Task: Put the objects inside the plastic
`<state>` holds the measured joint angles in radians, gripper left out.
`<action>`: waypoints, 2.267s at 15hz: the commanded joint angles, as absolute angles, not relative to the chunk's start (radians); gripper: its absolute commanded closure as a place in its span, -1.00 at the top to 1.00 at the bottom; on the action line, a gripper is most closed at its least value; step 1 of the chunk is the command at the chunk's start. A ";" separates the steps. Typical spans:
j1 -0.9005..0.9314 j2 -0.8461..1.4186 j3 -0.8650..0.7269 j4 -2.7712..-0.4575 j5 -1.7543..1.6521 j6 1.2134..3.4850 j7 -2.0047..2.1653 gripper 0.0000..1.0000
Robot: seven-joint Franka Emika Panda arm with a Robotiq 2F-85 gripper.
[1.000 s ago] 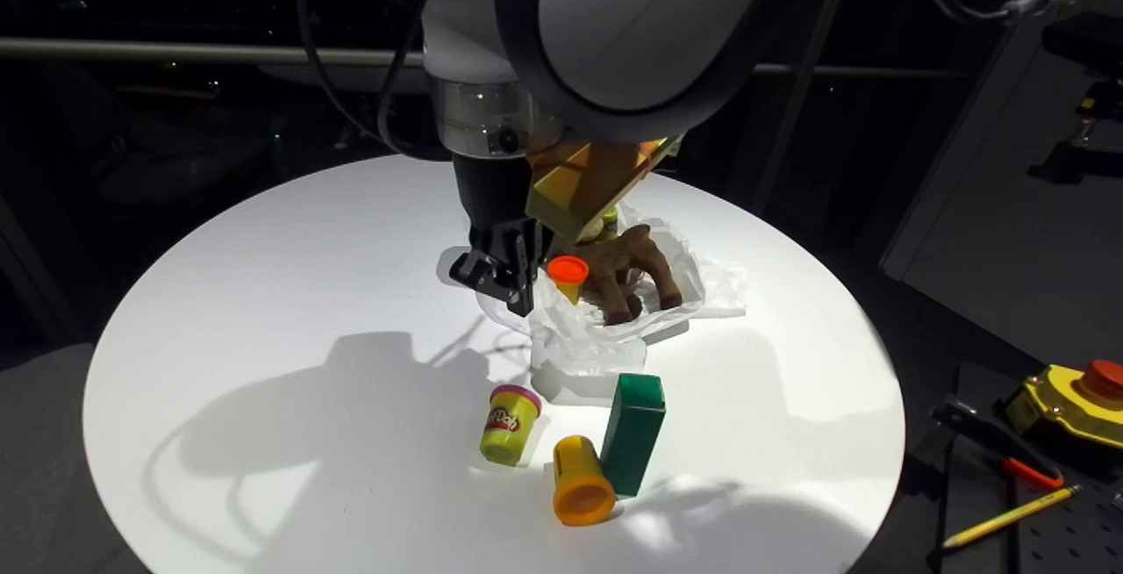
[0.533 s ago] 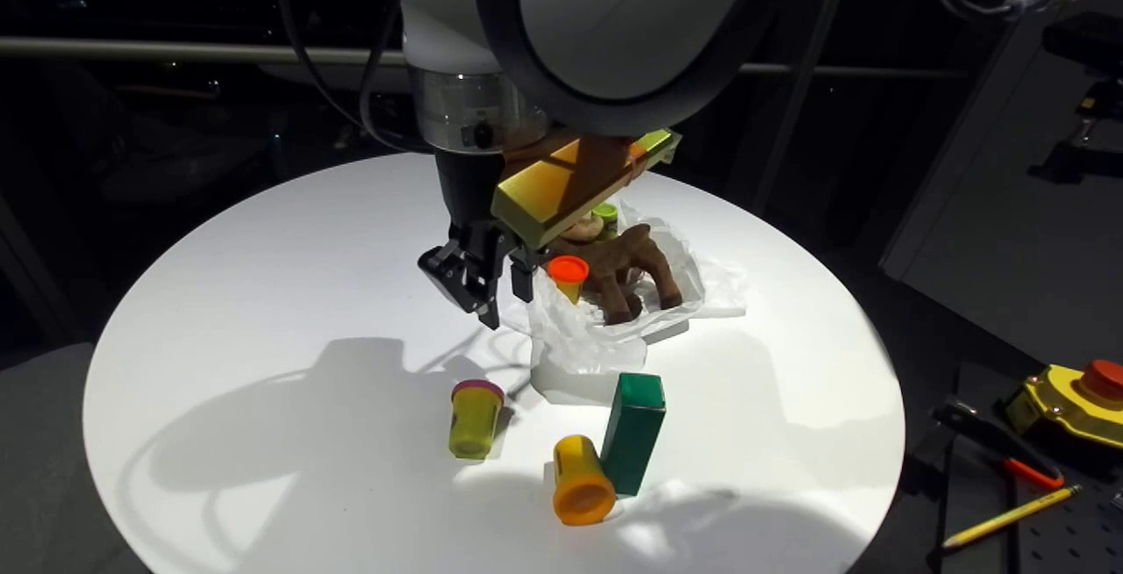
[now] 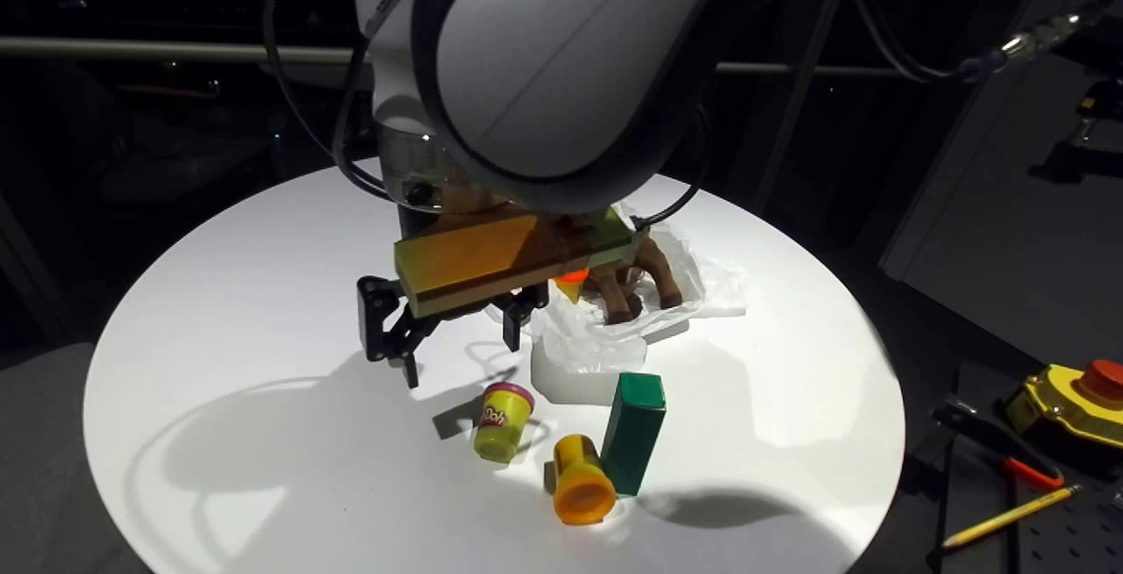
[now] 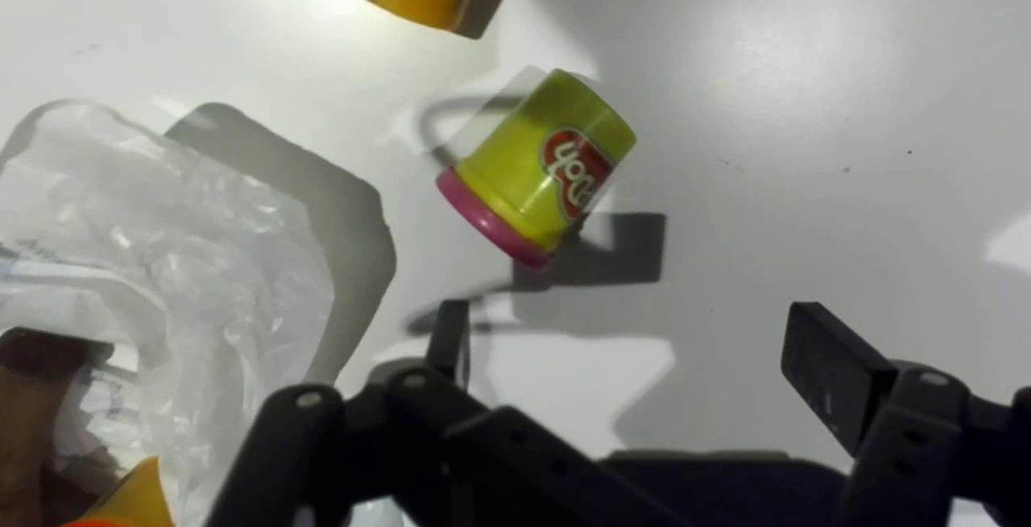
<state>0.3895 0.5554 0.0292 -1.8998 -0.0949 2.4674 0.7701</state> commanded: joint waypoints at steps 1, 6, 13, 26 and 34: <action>0.355 0.609 0.040 -1.864 0.009 2.561 0.826 1.00; 0.341 0.636 0.040 -1.865 0.109 2.626 0.862 1.00; 0.403 0.583 0.015 -1.916 0.076 2.554 0.918 1.00; 0.372 0.543 0.018 -2.016 0.061 2.509 1.060 1.00; 0.313 0.560 0.128 -1.995 0.156 2.498 0.978 1.00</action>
<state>0.3508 0.5612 0.0760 -2.0061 0.0962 2.5195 1.0409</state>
